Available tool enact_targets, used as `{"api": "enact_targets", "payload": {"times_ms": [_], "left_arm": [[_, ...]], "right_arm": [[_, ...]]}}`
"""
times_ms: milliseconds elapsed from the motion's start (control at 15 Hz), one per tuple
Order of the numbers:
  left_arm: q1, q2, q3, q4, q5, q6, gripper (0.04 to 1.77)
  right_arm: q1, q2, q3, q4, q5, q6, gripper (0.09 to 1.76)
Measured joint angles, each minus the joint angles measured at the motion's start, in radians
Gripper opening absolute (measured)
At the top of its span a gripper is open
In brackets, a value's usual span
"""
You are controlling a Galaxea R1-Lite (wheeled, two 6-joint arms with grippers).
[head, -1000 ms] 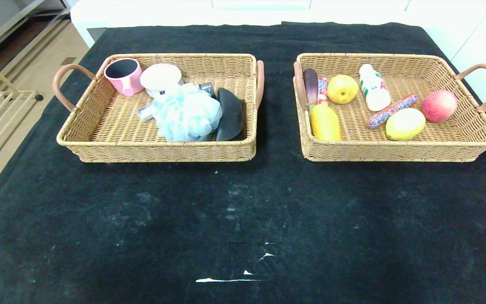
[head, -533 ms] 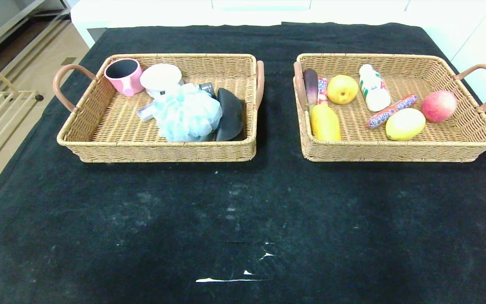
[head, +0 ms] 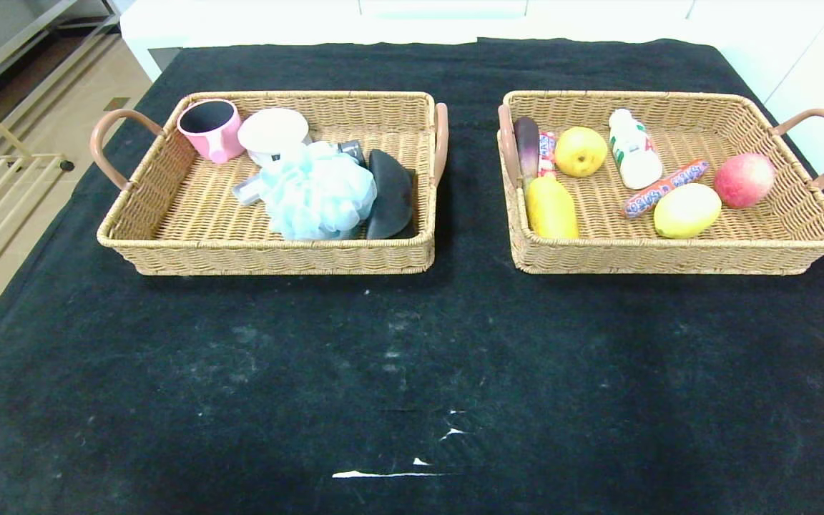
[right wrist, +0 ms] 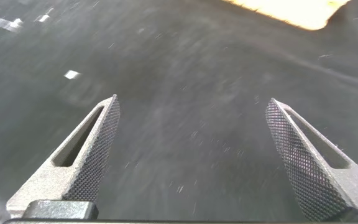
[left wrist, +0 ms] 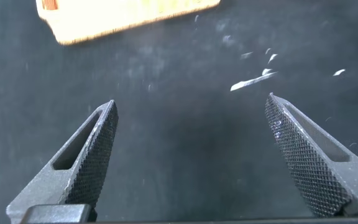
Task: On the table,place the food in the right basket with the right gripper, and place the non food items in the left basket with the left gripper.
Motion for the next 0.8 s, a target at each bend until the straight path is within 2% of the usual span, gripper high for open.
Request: {"api": "enact_targets", "payload": {"times_ms": [200,333,533,667,800], "left_arm": [[-0.002,-0.04,0.14,-0.143,0.097,-0.004,1.72],[-0.002,-0.05,0.277,-0.292,0.187,-0.001,1.72],[-0.002,-0.054,0.459,-0.439,0.28,0.002,1.72],[-0.002,-0.054,0.538,-0.476,0.294,-0.002,1.72],[-0.002,-0.054,0.567,-0.476,0.279,-0.018,1.72]], "right_arm": [[0.0,-0.03,0.141,-0.177,-0.078,0.021,1.71],[0.0,-0.046,0.239,-0.29,-0.15,0.019,1.71],[-0.001,-0.055,0.366,-0.398,-0.195,0.001,1.71],[-0.001,-0.057,0.411,-0.397,-0.217,0.046,1.71],[-0.001,-0.057,0.421,-0.381,-0.242,0.139,1.71]]}}
